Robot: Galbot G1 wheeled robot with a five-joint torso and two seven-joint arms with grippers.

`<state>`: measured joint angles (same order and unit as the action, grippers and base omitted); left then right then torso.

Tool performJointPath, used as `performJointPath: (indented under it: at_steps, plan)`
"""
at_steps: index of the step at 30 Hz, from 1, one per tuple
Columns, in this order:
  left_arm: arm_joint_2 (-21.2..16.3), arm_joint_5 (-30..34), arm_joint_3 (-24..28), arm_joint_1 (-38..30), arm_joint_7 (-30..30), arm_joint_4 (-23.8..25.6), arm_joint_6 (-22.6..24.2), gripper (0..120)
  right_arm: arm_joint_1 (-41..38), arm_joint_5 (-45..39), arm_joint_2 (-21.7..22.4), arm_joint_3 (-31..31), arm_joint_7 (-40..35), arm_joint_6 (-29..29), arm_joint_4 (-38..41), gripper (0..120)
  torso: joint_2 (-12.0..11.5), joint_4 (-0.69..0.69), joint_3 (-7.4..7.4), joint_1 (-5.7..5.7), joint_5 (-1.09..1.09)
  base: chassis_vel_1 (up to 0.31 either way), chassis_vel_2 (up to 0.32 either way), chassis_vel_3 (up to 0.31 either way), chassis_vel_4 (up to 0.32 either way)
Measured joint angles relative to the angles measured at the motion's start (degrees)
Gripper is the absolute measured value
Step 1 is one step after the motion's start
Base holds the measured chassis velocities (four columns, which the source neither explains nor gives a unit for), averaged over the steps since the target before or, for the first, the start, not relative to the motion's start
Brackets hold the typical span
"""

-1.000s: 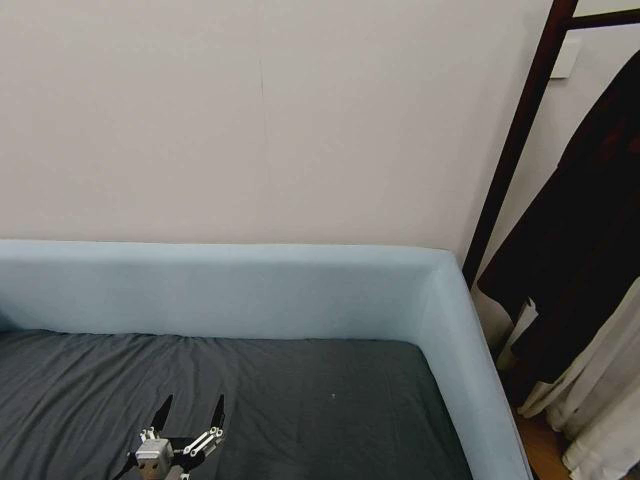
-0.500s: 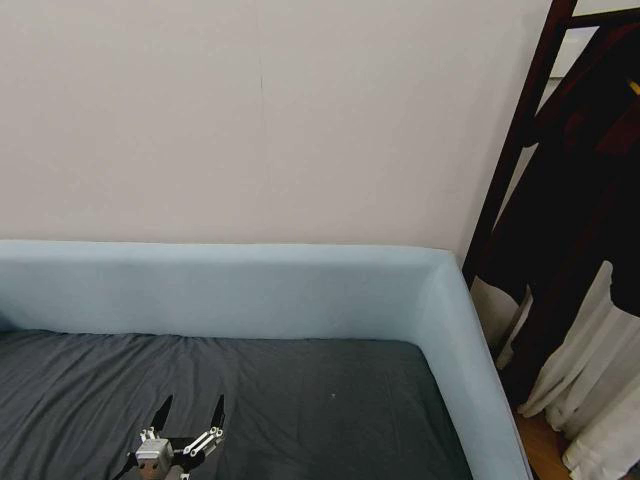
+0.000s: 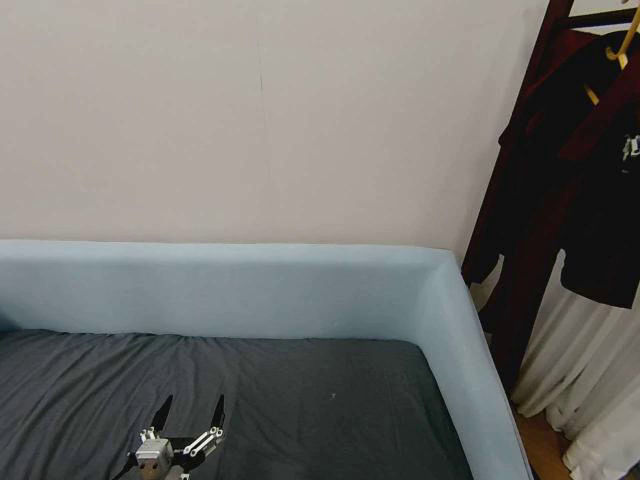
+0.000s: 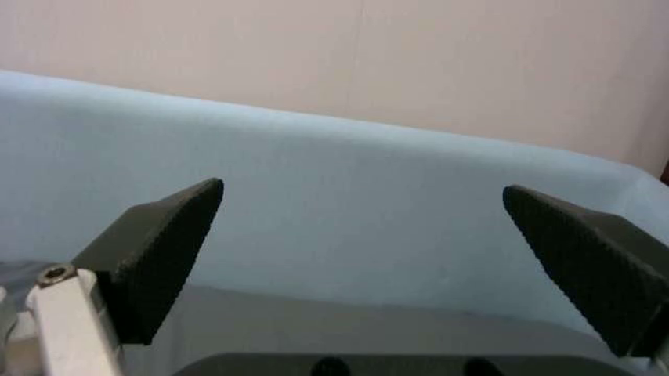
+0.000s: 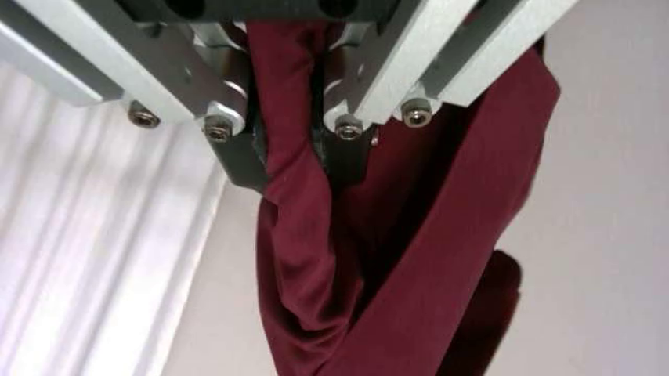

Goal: Pick up the clothes from the sofa and hang them on the clothes hanger.

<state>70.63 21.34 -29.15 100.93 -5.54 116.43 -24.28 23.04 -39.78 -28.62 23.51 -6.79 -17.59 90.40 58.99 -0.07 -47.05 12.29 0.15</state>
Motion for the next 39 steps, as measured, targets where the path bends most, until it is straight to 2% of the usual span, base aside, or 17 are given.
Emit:
performJointPath:
  at_steps: [4, 7, 10, 13, 14, 17, 27, 39]
  plan:
    - [0.00, 0.00, 0.00, 0.00, 0.00, 0.00, 0.00, 100, -3.37, -4.55, 3.02, -2.48, -1.79, -3.42, 0.04, 7, 0.00, -0.04, 0.01, 0.00, -0.01, 0.000, 0.000, 0.000, 0.000]
    - [0.00, 0.00, 0.00, 0.00, 0.00, 0.00, 0.00, 100, -3.90, -5.98, 4.85, -3.00, -2.67, -5.62, 0.77, 7, 0.01, -0.01, 0.01, 0.00, -0.01, 0.000, 0.000, 0.000, 0.000]
    - [0.00, 0.00, 0.00, 0.00, -0.01, 0.00, 0.00, 100, -2.94, -7.30, 7.36, -2.61, -4.00, -8.26, 1.90, 7, 0.00, 0.03, 0.00, 0.00, -0.02, 0.000, 0.000, 0.000, 0.000]
    - [0.00, 0.00, 0.00, 0.00, 0.00, 0.00, 0.00, 100, 0.46, -9.54, 11.93, -0.41, -5.73, -11.96, 4.31, 7, 0.00, -0.02, 0.01, 0.00, 0.01, 0.000, 0.000, 0.000, 0.000]
    - [0.00, 0.00, 0.00, 0.00, 0.00, 0.00, 0.00, 100, 0.46, -9.54, 11.93, -0.41, -5.73, -11.96, 4.31, 7, 0.00, -0.02, 0.01, 0.00, 0.01, 0.000, 0.000, 0.000, 0.000]
    - [0.00, 0.00, 0.00, 0.00, 0.00, 0.00, 0.00, 100, 2.68, -12.97, 16.07, 0.80, -8.42, -14.96, 6.77, 7, 0.00, 0.00, 0.01, -0.01, 0.00, 0.000, 0.000, 0.000, 0.000]
    - [0.00, 0.00, 0.00, 0.00, 0.00, 0.00, 0.00, 100, 1.19, -21.89, 19.99, -0.38, -15.64, -17.48, 10.09, 7, 0.00, 0.01, 0.00, 0.00, 0.01, 0.000, 0.000, 0.000, 0.000]
    - [0.00, 0.00, 0.00, 0.00, 0.00, 0.00, 0.00, 100, 1.63, -29.03, 22.90, 0.58, -19.43, -19.88, 9.60, 7, 0.00, -0.01, 0.01, 0.00, 0.00, 0.000, 0.000, 0.000, 0.000]
